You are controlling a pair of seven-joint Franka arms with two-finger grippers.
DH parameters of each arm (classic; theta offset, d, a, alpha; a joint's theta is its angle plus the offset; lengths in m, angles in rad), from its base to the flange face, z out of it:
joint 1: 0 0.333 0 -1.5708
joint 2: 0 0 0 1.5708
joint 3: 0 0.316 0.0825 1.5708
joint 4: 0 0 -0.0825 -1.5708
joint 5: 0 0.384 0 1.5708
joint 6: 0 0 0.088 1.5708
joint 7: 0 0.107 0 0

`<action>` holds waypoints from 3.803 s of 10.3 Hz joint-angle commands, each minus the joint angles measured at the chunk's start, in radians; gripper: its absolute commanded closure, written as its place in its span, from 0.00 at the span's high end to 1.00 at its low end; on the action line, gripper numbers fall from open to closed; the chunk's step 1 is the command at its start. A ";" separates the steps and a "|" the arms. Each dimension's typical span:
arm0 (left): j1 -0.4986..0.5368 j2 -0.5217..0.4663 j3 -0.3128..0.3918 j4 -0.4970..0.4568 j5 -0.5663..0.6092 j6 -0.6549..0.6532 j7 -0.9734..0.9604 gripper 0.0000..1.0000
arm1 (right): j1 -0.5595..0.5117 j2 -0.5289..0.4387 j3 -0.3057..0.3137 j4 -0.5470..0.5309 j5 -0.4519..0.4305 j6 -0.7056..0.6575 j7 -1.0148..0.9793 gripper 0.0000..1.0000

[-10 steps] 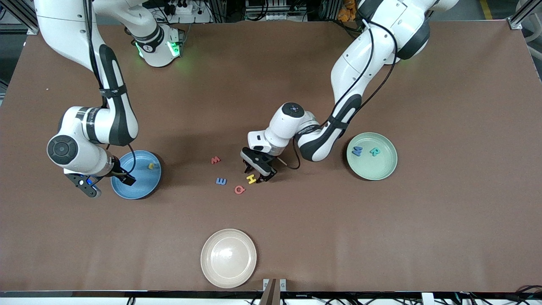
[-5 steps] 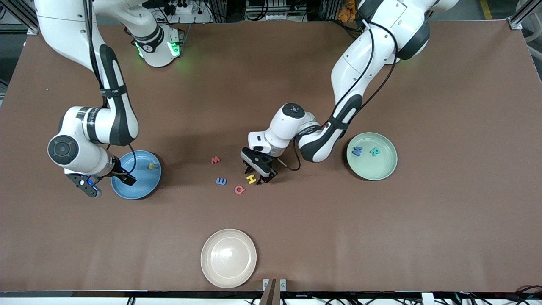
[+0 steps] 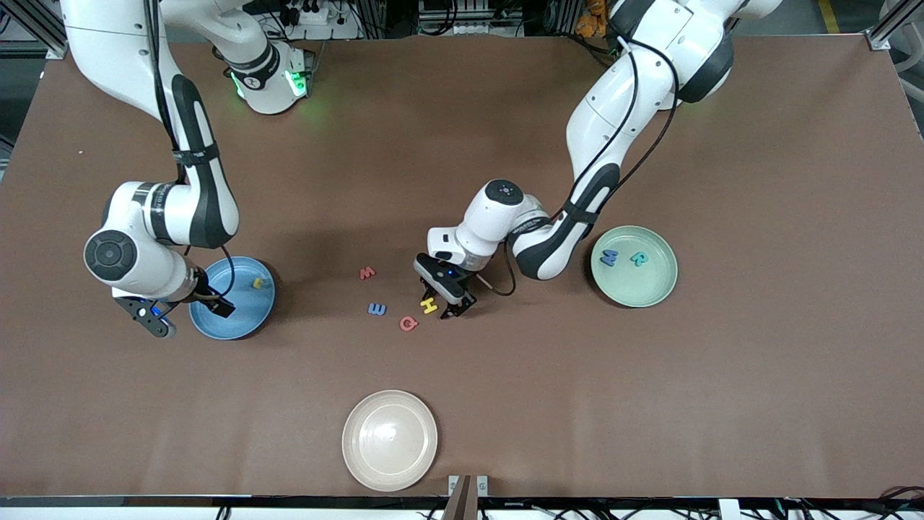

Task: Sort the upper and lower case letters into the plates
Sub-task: 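Lower the left gripper onto the yellow H and grasp it, then place the H on the green plate while the right gripper reaches the w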

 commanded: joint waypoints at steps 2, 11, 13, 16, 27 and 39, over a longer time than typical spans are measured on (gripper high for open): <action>-0.023 0.032 0.013 0.049 0.017 0.015 0.005 0.55 | 0.033 -0.017 0.007 0.000 0.002 -0.008 0.063 1.00; -0.048 0.055 0.014 0.083 0.009 0.015 -0.011 0.05 | 0.068 -0.013 0.007 0.006 0.002 -0.005 0.123 1.00; -0.048 0.052 0.014 0.080 0.008 0.015 -0.030 0.00 | 0.074 -0.010 0.007 0.009 0.022 0.001 0.140 1.00; -0.040 0.024 0.014 0.079 0.009 -0.026 -0.042 0.00 | 0.120 0.009 0.008 0.025 0.087 0.005 0.199 1.00; 0.773 -0.240 -0.705 -0.312 0.008 -0.799 0.347 0.00 | 0.370 0.083 0.040 -0.035 0.273 0.192 0.553 1.00; 1.489 -0.219 -1.041 -0.799 0.262 -0.877 0.386 0.86 | 0.443 0.093 0.071 -0.127 0.398 0.285 0.553 1.00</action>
